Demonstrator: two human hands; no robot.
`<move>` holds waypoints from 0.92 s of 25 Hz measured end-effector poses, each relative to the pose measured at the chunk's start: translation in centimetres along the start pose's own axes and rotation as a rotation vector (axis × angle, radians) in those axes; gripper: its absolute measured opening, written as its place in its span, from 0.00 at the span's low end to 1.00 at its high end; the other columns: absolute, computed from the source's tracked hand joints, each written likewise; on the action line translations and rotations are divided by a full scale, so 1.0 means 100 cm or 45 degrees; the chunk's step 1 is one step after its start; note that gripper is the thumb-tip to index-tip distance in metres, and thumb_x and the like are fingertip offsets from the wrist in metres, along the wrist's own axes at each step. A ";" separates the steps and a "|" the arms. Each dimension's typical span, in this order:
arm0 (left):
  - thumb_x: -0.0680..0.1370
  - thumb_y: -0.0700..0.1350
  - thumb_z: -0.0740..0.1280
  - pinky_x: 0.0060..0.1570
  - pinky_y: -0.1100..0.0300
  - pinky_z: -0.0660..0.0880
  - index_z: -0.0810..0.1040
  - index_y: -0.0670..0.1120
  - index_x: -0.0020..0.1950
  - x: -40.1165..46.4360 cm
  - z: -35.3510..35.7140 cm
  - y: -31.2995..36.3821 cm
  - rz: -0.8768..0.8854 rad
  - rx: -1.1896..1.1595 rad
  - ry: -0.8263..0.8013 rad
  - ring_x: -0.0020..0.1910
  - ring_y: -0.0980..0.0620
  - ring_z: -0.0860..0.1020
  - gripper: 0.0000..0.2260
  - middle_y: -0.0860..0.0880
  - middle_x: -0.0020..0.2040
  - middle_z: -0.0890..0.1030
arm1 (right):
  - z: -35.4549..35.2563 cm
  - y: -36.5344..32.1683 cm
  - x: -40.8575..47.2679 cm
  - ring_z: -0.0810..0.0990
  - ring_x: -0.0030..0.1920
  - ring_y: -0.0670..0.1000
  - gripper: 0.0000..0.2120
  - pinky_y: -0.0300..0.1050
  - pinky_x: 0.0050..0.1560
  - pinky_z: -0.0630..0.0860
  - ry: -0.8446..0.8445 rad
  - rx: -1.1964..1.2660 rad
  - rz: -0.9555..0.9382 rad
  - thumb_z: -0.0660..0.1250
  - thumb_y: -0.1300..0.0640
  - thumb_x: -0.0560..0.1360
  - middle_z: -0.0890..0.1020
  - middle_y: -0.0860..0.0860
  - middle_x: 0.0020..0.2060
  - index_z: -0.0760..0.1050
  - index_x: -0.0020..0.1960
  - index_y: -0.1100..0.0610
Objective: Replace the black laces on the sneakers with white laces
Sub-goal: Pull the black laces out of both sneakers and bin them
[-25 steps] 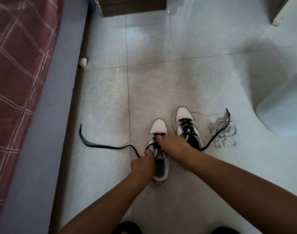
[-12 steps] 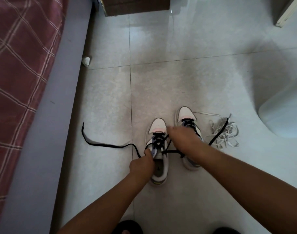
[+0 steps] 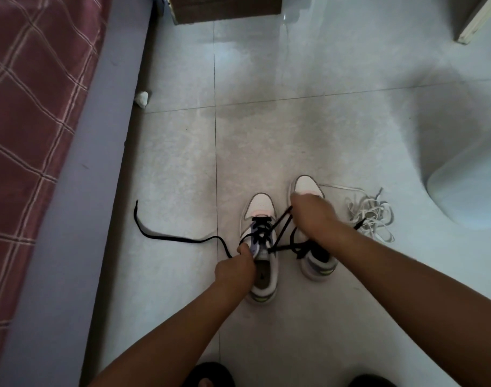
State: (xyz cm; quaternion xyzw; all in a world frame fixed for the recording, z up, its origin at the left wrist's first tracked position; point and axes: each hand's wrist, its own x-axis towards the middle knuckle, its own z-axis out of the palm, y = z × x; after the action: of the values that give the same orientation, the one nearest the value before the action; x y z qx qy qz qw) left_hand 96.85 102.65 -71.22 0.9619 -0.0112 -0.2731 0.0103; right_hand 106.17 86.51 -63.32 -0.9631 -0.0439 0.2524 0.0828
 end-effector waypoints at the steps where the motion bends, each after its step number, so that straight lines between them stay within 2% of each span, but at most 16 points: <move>1: 0.80 0.40 0.53 0.29 0.61 0.60 0.60 0.39 0.67 -0.001 0.000 0.000 -0.004 -0.004 0.001 0.47 0.44 0.81 0.16 0.45 0.51 0.82 | -0.008 0.004 0.002 0.79 0.46 0.58 0.14 0.45 0.36 0.66 0.199 -0.172 -0.046 0.60 0.66 0.75 0.77 0.58 0.50 0.69 0.60 0.61; 3: 0.81 0.41 0.53 0.33 0.60 0.65 0.60 0.40 0.68 -0.001 0.002 -0.001 0.003 -0.014 0.001 0.47 0.45 0.81 0.16 0.46 0.51 0.82 | -0.002 0.005 0.000 0.78 0.47 0.59 0.17 0.46 0.36 0.65 0.291 -0.046 -0.046 0.59 0.67 0.74 0.75 0.58 0.51 0.64 0.62 0.60; 5: 0.81 0.41 0.54 0.38 0.59 0.67 0.60 0.41 0.67 0.000 0.003 0.000 0.000 -0.043 -0.003 0.46 0.46 0.81 0.15 0.46 0.50 0.82 | 0.015 -0.004 -0.009 0.78 0.45 0.58 0.17 0.45 0.36 0.68 0.148 0.575 0.138 0.63 0.59 0.76 0.75 0.57 0.47 0.63 0.62 0.60; 6: 0.81 0.41 0.54 0.38 0.59 0.67 0.60 0.41 0.67 0.000 0.003 0.000 -0.011 -0.049 -0.001 0.46 0.45 0.81 0.15 0.46 0.50 0.82 | 0.026 -0.008 -0.013 0.77 0.44 0.57 0.21 0.45 0.36 0.70 0.046 0.840 0.226 0.65 0.55 0.76 0.75 0.57 0.46 0.62 0.63 0.61; 7: 0.80 0.41 0.54 0.38 0.59 0.67 0.60 0.41 0.67 0.002 0.002 0.000 -0.019 -0.042 0.002 0.46 0.45 0.81 0.16 0.46 0.50 0.82 | 0.033 -0.011 -0.017 0.77 0.45 0.57 0.23 0.45 0.36 0.71 0.018 0.893 0.220 0.67 0.54 0.75 0.75 0.58 0.49 0.61 0.64 0.61; 10: 0.80 0.41 0.54 0.39 0.59 0.67 0.60 0.40 0.68 0.002 0.000 0.001 -0.022 -0.041 -0.014 0.46 0.45 0.81 0.16 0.45 0.50 0.82 | 0.035 -0.002 -0.021 0.77 0.49 0.57 0.12 0.44 0.39 0.66 0.220 0.469 -0.026 0.63 0.55 0.77 0.76 0.56 0.51 0.68 0.57 0.59; 11: 0.81 0.41 0.54 0.39 0.59 0.68 0.60 0.40 0.67 0.001 0.000 0.000 -0.017 -0.050 -0.016 0.46 0.45 0.81 0.15 0.45 0.50 0.82 | 0.031 -0.001 -0.024 0.77 0.47 0.56 0.10 0.44 0.38 0.65 0.157 0.444 -0.056 0.63 0.53 0.77 0.78 0.56 0.48 0.71 0.53 0.59; 13: 0.81 0.42 0.55 0.38 0.58 0.68 0.61 0.40 0.67 0.000 -0.002 -0.001 -0.002 -0.037 -0.019 0.45 0.45 0.81 0.15 0.45 0.50 0.82 | 0.028 0.000 -0.030 0.78 0.42 0.54 0.12 0.43 0.37 0.68 -0.234 0.518 -0.044 0.66 0.51 0.76 0.79 0.58 0.40 0.74 0.47 0.61; 15: 0.81 0.42 0.55 0.37 0.59 0.68 0.60 0.40 0.67 0.000 -0.003 0.000 0.021 -0.005 -0.018 0.45 0.45 0.81 0.15 0.45 0.49 0.82 | 0.024 -0.004 -0.037 0.79 0.40 0.54 0.11 0.41 0.37 0.70 -0.630 0.246 -0.086 0.67 0.55 0.75 0.79 0.58 0.38 0.77 0.47 0.64; 16: 0.81 0.42 0.54 0.37 0.59 0.67 0.60 0.40 0.67 0.000 -0.003 0.000 0.018 -0.008 -0.024 0.45 0.45 0.81 0.15 0.45 0.50 0.82 | 0.016 -0.005 -0.035 0.78 0.38 0.54 0.11 0.40 0.36 0.70 -0.711 0.069 -0.116 0.66 0.57 0.75 0.80 0.58 0.39 0.79 0.48 0.66; 17: 0.81 0.41 0.54 0.36 0.59 0.67 0.60 0.40 0.67 0.000 -0.003 0.001 0.008 -0.021 -0.034 0.45 0.45 0.81 0.15 0.45 0.50 0.82 | 0.004 -0.008 -0.030 0.76 0.34 0.52 0.12 0.40 0.33 0.69 -0.697 0.071 -0.132 0.66 0.57 0.75 0.80 0.58 0.38 0.80 0.49 0.66; 18: 0.81 0.41 0.54 0.36 0.59 0.67 0.60 0.40 0.67 0.000 -0.004 0.001 -0.004 -0.034 -0.044 0.45 0.45 0.81 0.15 0.45 0.50 0.82 | -0.012 -0.011 -0.025 0.72 0.28 0.49 0.12 0.39 0.27 0.67 -0.692 0.333 -0.130 0.66 0.56 0.74 0.79 0.56 0.36 0.80 0.48 0.65; 20: 0.81 0.41 0.53 0.38 0.58 0.68 0.61 0.40 0.66 0.001 -0.005 0.001 -0.016 -0.056 -0.062 0.45 0.44 0.81 0.14 0.44 0.50 0.82 | -0.039 -0.020 -0.012 0.70 0.25 0.44 0.10 0.35 0.23 0.63 -0.676 1.479 -0.022 0.64 0.55 0.75 0.80 0.52 0.32 0.80 0.46 0.61; 21: 0.81 0.41 0.53 0.39 0.58 0.69 0.61 0.40 0.66 0.001 -0.005 0.000 -0.018 -0.072 -0.073 0.46 0.44 0.81 0.14 0.44 0.50 0.82 | -0.046 -0.024 -0.005 0.73 0.28 0.44 0.09 0.35 0.25 0.66 -0.546 1.975 0.011 0.63 0.55 0.77 0.82 0.50 0.35 0.79 0.47 0.58; 22: 0.81 0.41 0.53 0.41 0.57 0.70 0.61 0.40 0.67 0.001 -0.005 0.000 -0.014 -0.074 -0.094 0.47 0.44 0.81 0.14 0.44 0.51 0.81 | -0.046 -0.026 0.000 0.76 0.32 0.44 0.09 0.36 0.30 0.69 -0.350 2.222 0.078 0.61 0.55 0.78 0.83 0.51 0.41 0.78 0.50 0.56; 23: 0.81 0.41 0.53 0.43 0.56 0.72 0.62 0.39 0.68 0.000 -0.006 0.000 0.004 -0.059 -0.107 0.50 0.44 0.80 0.15 0.44 0.53 0.81 | -0.041 -0.028 0.000 0.77 0.37 0.45 0.09 0.37 0.34 0.71 -0.178 2.171 0.133 0.60 0.55 0.78 0.83 0.52 0.45 0.77 0.53 0.56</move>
State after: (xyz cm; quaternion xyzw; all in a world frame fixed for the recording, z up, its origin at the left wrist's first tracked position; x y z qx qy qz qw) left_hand 97.18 102.66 -70.68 0.9490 -0.0069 -0.3134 0.0324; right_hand 108.07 88.72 -59.32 -0.5549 0.2004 0.2614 0.7639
